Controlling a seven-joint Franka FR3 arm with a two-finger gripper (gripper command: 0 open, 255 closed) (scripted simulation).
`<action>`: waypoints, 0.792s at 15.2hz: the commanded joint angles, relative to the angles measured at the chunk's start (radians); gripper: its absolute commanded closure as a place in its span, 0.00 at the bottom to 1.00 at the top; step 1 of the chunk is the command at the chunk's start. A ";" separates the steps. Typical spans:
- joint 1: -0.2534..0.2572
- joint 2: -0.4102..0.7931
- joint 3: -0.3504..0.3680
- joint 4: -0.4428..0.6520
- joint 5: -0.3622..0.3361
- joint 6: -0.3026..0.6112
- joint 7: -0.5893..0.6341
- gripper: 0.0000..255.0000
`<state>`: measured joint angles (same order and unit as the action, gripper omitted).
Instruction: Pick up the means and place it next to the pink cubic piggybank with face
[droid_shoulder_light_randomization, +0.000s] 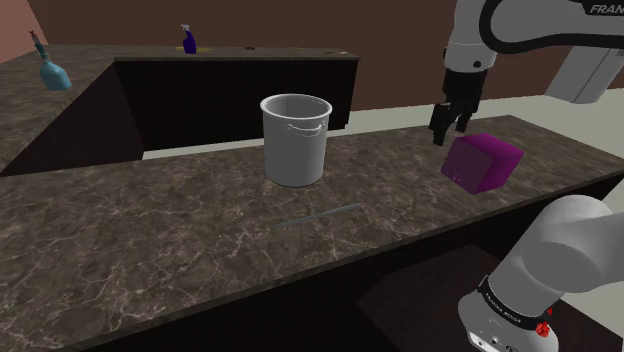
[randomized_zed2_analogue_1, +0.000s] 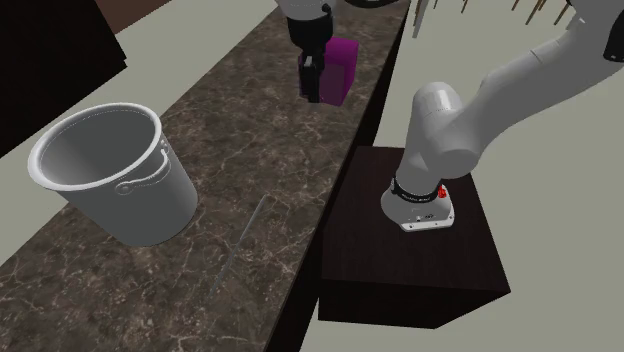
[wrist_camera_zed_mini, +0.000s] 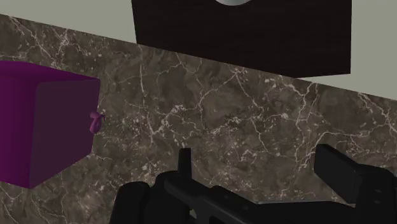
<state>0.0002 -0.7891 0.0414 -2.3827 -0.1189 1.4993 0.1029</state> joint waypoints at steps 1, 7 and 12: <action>0.000 0.000 0.000 0.000 0.000 0.000 0.000 0.00; 0.092 0.175 -0.010 0.003 -0.013 0.175 -0.185 0.00; 0.163 0.319 -0.003 0.021 -0.015 0.303 -0.335 0.00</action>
<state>0.1495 -0.4932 0.0393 -2.3584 -0.1321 1.7742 -0.1959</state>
